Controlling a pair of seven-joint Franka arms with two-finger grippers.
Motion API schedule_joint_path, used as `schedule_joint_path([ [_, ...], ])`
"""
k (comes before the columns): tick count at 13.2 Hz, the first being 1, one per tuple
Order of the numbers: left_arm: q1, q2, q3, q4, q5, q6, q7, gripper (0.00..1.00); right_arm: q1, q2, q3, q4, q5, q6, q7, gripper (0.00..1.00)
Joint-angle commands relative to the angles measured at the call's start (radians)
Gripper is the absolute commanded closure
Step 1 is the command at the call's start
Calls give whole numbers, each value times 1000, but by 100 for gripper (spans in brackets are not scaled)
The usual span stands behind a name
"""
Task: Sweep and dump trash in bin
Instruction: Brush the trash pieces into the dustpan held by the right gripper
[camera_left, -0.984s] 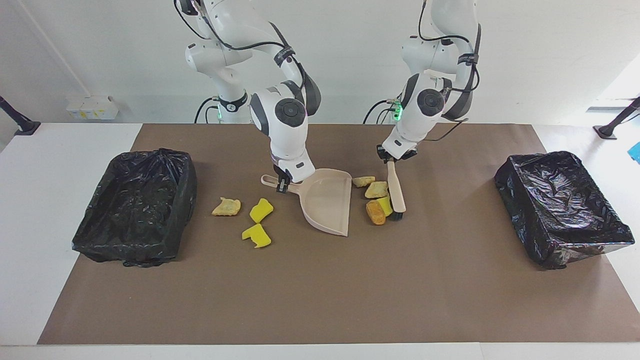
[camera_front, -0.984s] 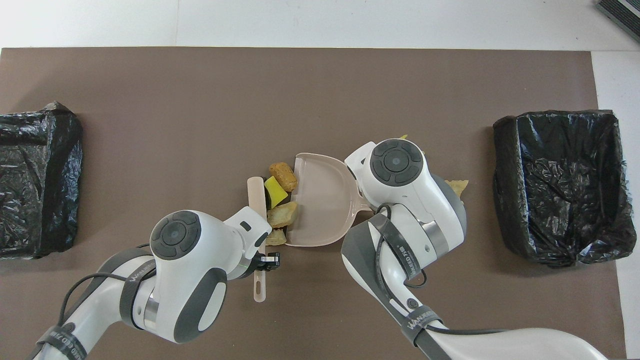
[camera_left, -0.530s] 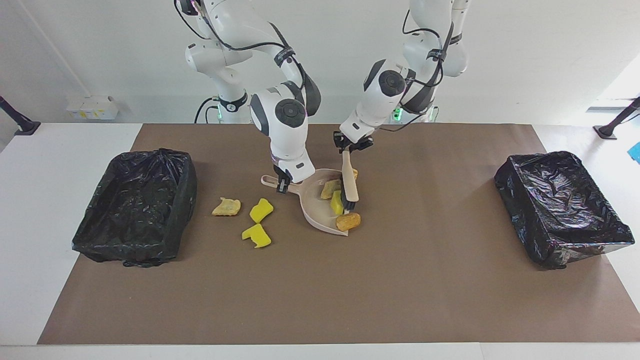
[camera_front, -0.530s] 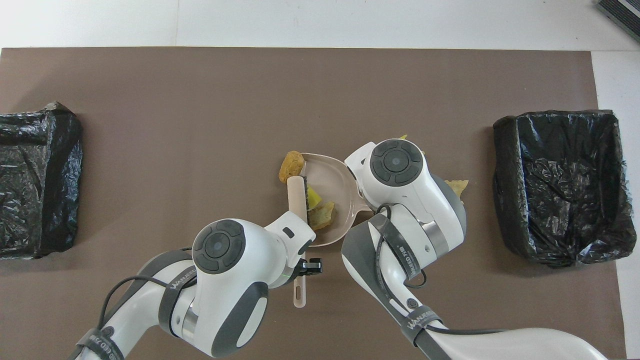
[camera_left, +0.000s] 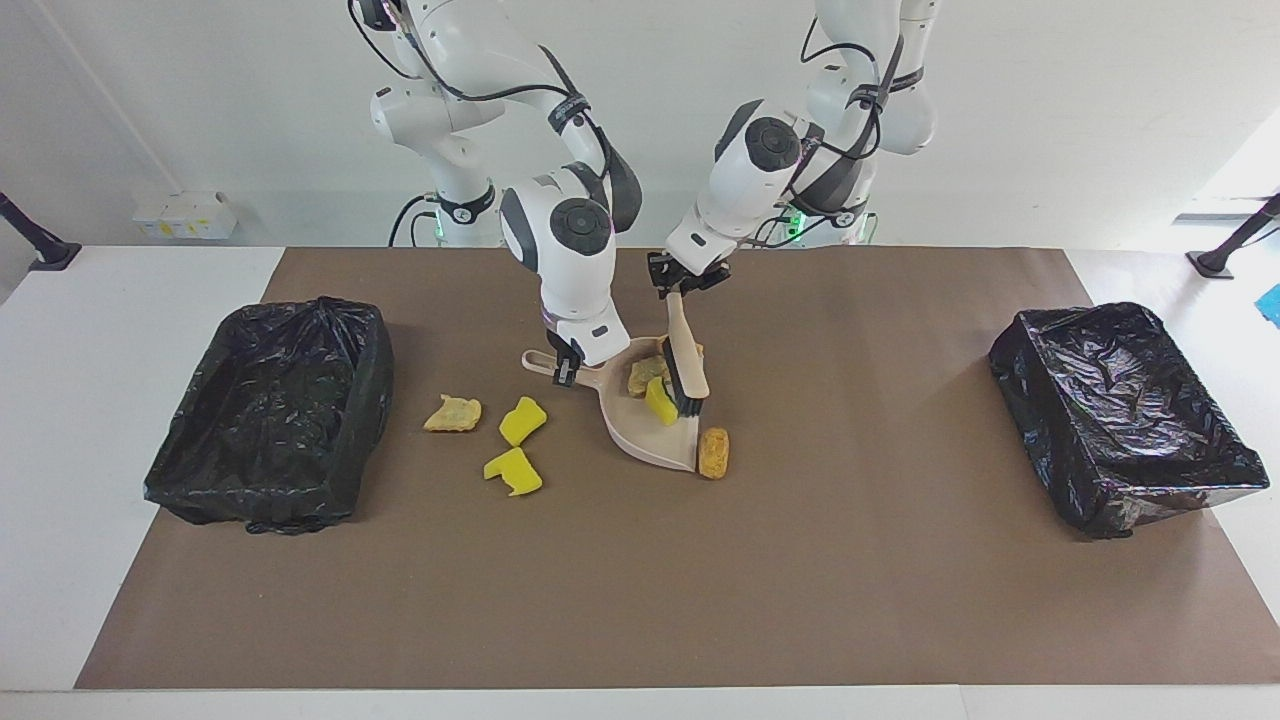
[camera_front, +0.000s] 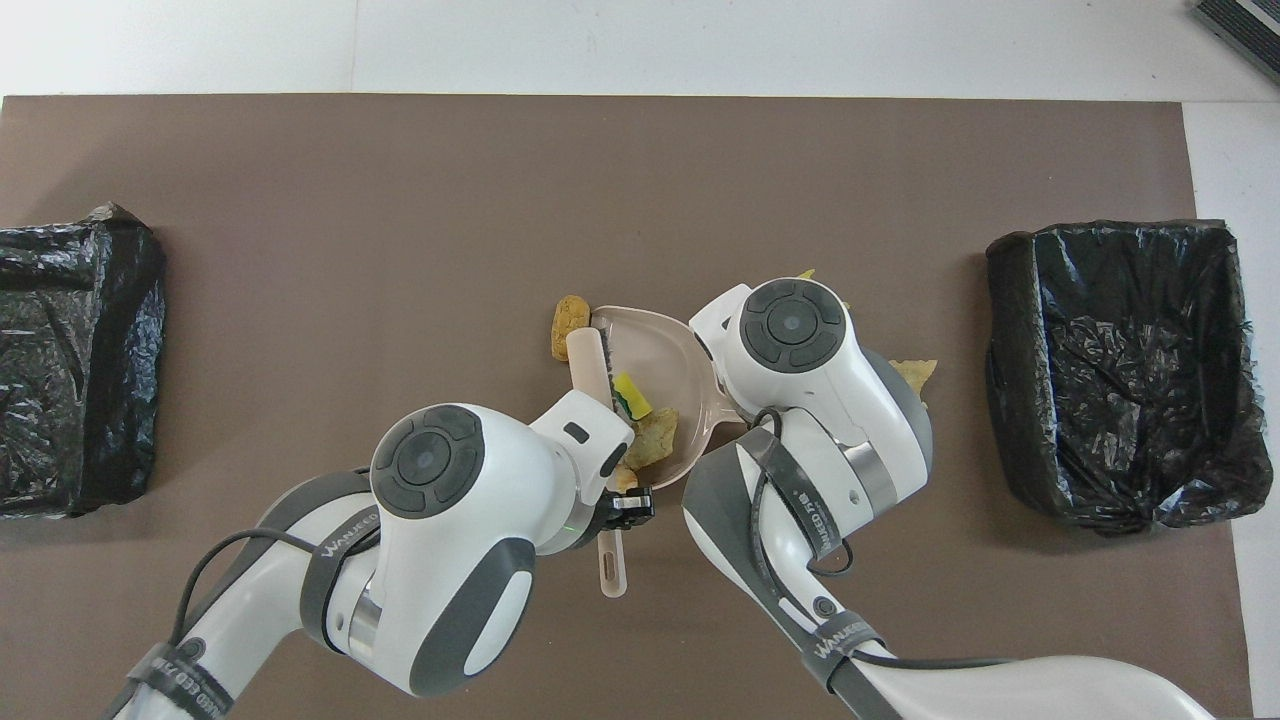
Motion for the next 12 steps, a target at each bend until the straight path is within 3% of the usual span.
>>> schedule_joint_path([
  [1,106,-2,1,25,94,-97,52,100,-7,-7,4,-14,17,12,-6,100],
  [4,238,47,1,53,110,-122,208,100,-7,-7,4,-14,17,12,4,100],
  [7,263,168,0,91,135,-48,296,100,-3,-19,4,-40,19,11,108,100],
  [12,186,158,-8,74,132,-27,397,100,-1,-32,5,-66,19,20,147,100],
])
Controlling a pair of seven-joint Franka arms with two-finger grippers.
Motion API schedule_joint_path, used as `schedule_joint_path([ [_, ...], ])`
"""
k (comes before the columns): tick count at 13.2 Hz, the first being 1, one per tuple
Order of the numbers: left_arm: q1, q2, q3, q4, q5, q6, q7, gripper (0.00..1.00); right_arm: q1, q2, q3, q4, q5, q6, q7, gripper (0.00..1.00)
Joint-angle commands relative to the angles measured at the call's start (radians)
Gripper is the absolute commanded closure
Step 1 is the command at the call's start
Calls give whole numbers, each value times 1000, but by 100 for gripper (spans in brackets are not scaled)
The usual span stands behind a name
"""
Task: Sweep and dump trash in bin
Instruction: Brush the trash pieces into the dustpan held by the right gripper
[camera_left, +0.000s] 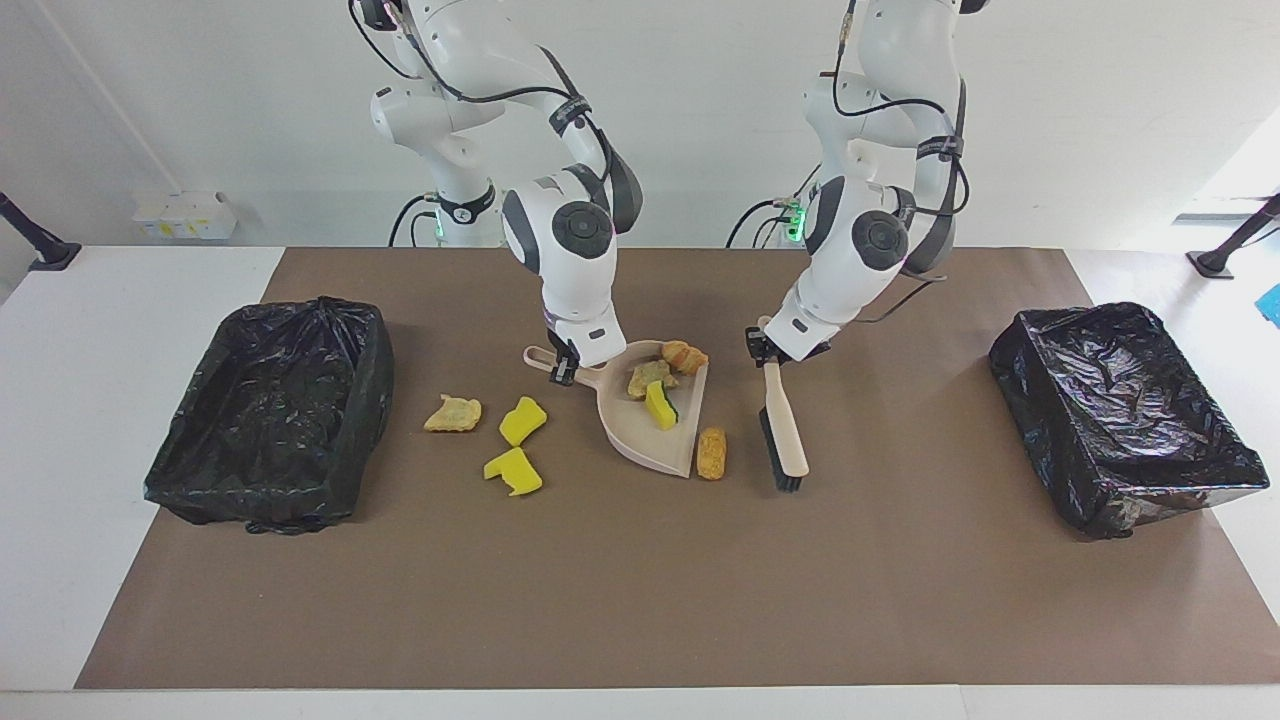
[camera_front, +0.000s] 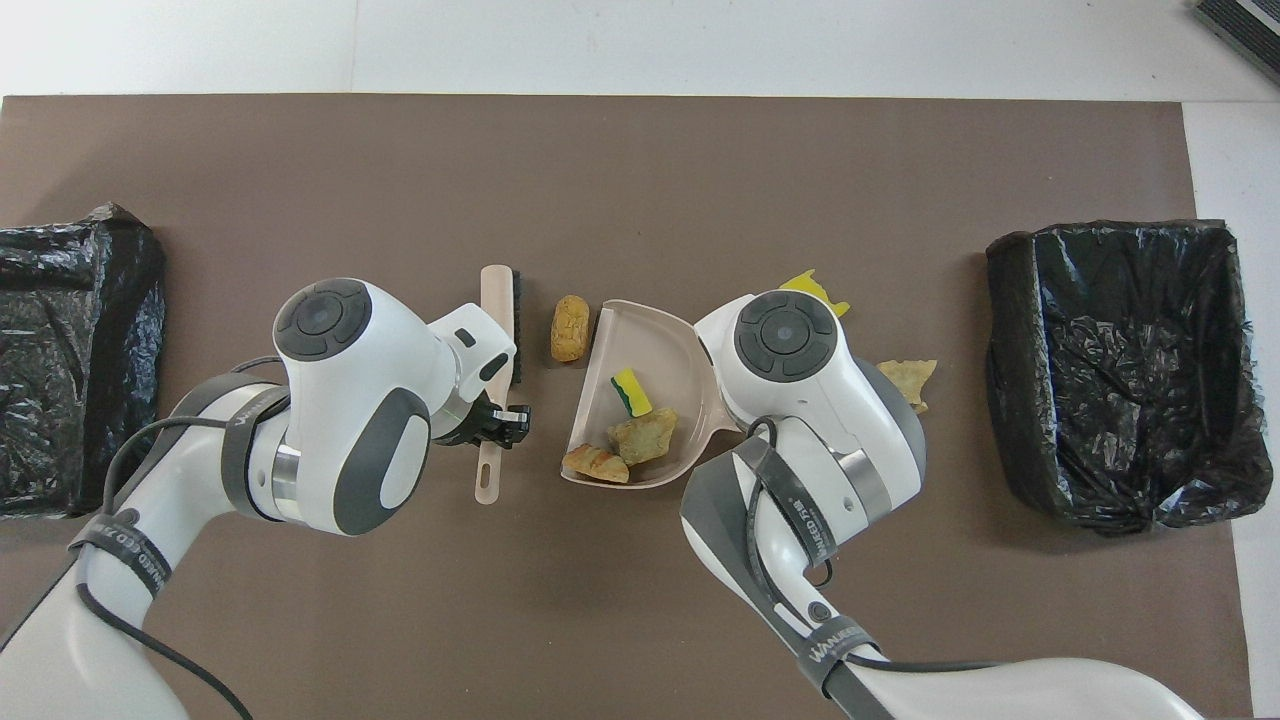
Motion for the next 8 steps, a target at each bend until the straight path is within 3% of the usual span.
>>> schedule_joint_path([
  [1,-79,-21,4,0,17,-18,54,100,-7,-29,4,-37,15,20,23,100],
  [5,-225,-47,1,9,16,-80,40,100,-7,-29,4,-37,15,20,23,100],
  [8,-239,-64,3,22,16,-103,36,100,-7,-29,4,-36,15,20,22,100],
])
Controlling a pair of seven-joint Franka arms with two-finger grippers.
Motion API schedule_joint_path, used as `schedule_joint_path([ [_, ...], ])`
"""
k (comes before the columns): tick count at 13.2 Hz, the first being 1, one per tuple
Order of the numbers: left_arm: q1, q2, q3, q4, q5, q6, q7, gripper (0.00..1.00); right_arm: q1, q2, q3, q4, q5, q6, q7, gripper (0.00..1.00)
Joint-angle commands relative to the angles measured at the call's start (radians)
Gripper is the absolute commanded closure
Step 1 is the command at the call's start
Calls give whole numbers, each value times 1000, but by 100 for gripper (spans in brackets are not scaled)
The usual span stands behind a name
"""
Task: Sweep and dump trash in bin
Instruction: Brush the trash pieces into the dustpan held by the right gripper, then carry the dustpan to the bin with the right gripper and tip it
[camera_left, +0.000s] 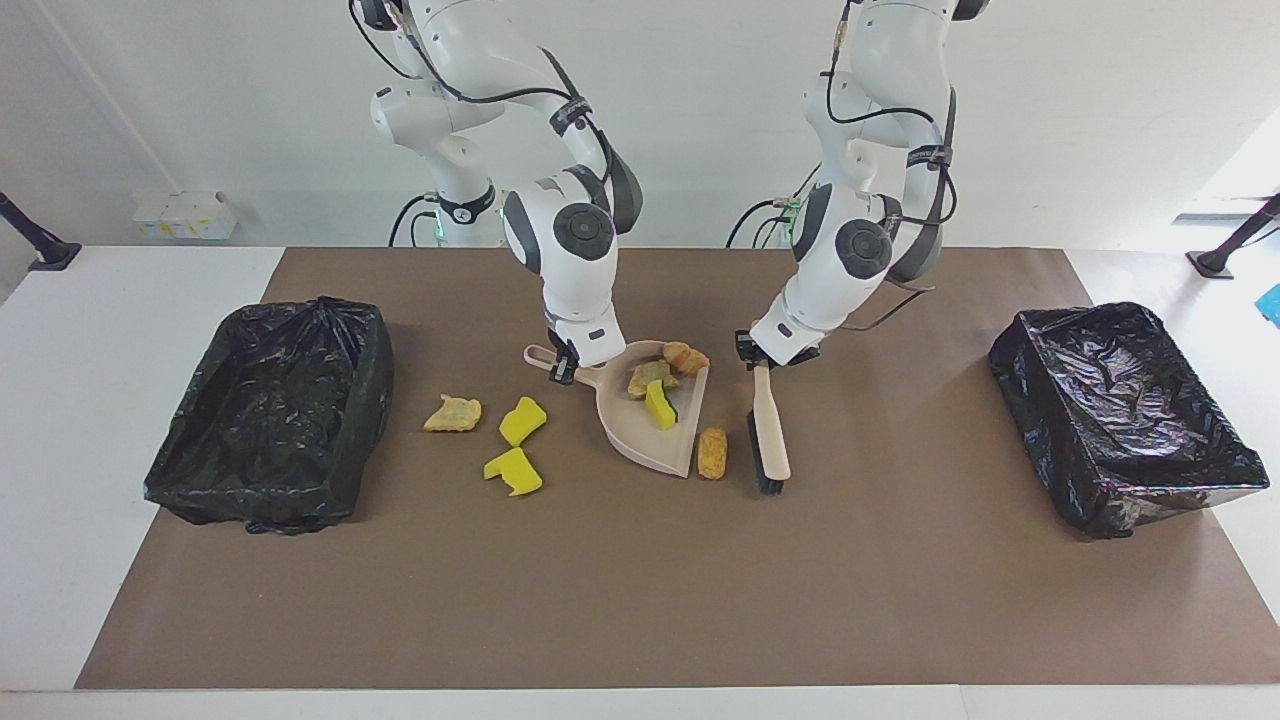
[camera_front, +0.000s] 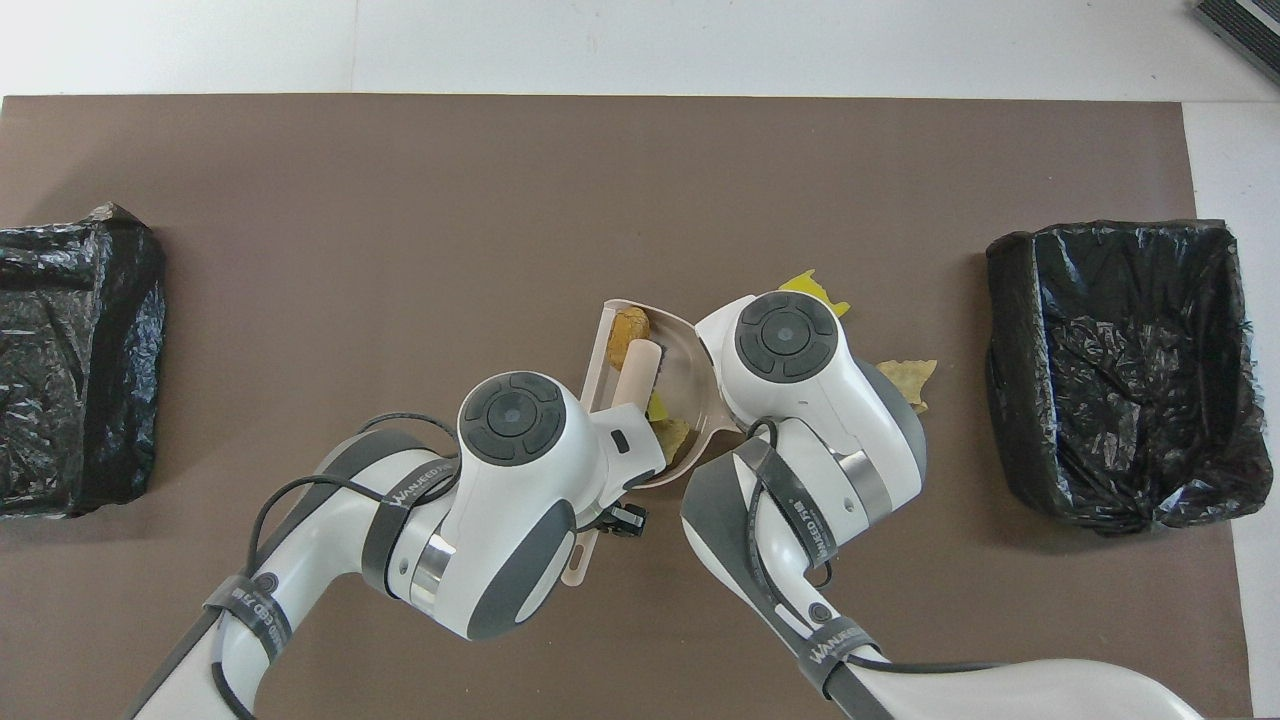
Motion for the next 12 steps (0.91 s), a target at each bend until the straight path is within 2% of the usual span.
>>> schedule_joint_path([
  [1,6,-40,26,14,15,-64,4,100,-7,-27,4,-35,14,20,17,100],
  [7,178,-155,37,56,17,-225,-39,100,-8,-26,4,-30,14,17,14,100],
  [10,202,-159,37,53,60,-214,-282,100,-25,-50,3,-18,14,3,-5,100],
  [12,230,-166,39,39,66,-226,-352,100,-70,-87,3,-9,14,-3,-38,100],
])
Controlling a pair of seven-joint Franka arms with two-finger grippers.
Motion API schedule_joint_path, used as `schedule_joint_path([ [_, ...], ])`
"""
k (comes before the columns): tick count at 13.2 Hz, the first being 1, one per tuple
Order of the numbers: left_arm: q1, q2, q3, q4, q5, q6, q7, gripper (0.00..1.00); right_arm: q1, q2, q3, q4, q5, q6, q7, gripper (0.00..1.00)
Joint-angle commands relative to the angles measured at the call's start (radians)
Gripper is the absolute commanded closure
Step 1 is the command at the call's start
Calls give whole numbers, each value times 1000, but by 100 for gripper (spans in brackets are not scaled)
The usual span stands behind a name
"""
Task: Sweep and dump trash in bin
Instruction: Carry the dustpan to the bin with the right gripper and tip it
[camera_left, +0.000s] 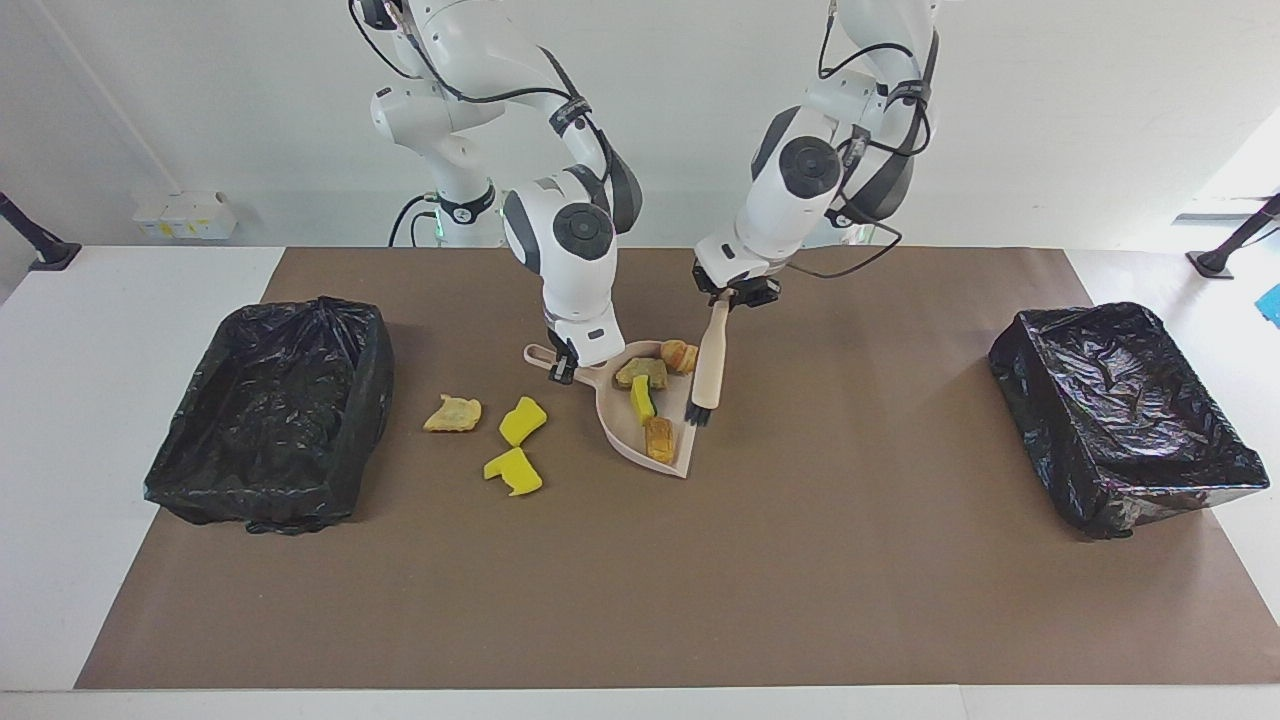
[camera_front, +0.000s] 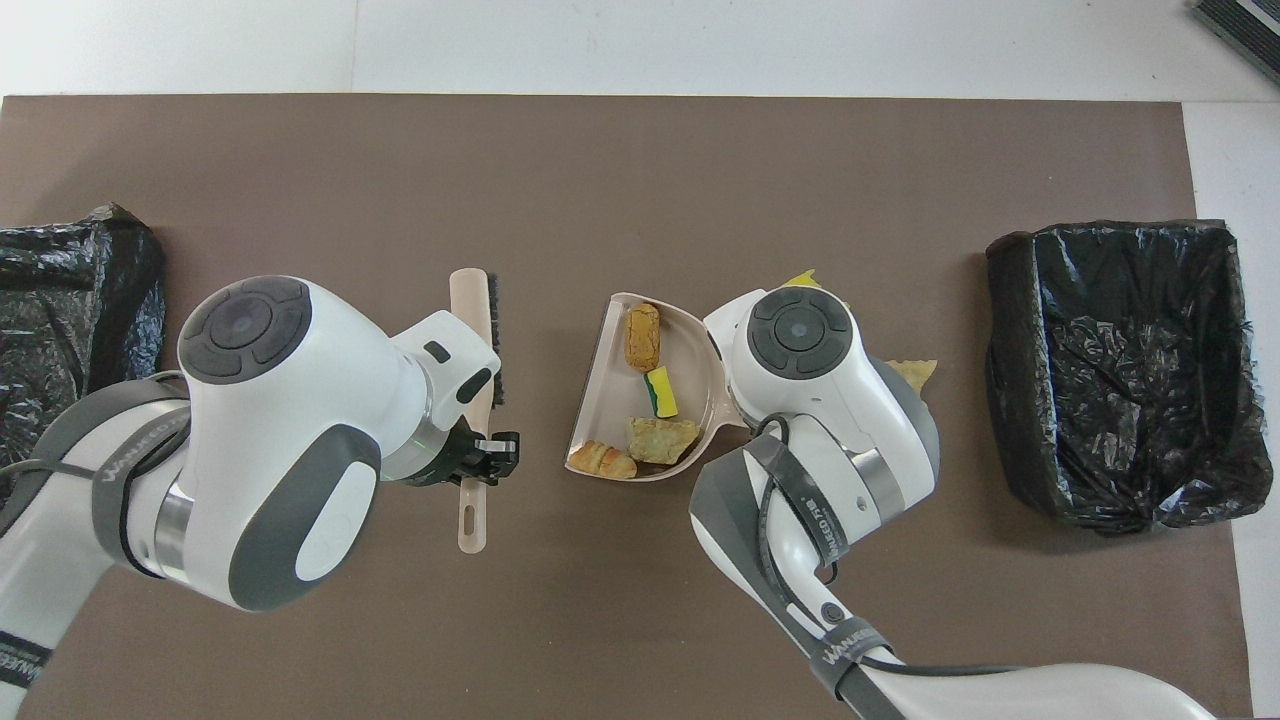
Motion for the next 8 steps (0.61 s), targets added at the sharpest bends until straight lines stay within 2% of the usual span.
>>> schedule_joint_path([
  [1,64,-26,-10,-38,21,-17,-71,100,-75,-82,6,-2,14,-23,-64,100],
  [3,66,-66,-10,-103,21,-12,-62,100,-142,-122,6,27,14,-83,-124,100],
  [5,37,-63,-16,-136,21,5,-74,100,-216,-160,4,56,21,-127,-195,100],
  [8,-76,-57,-19,-173,18,55,-147,100,-361,-205,-8,136,22,-264,-317,100],
])
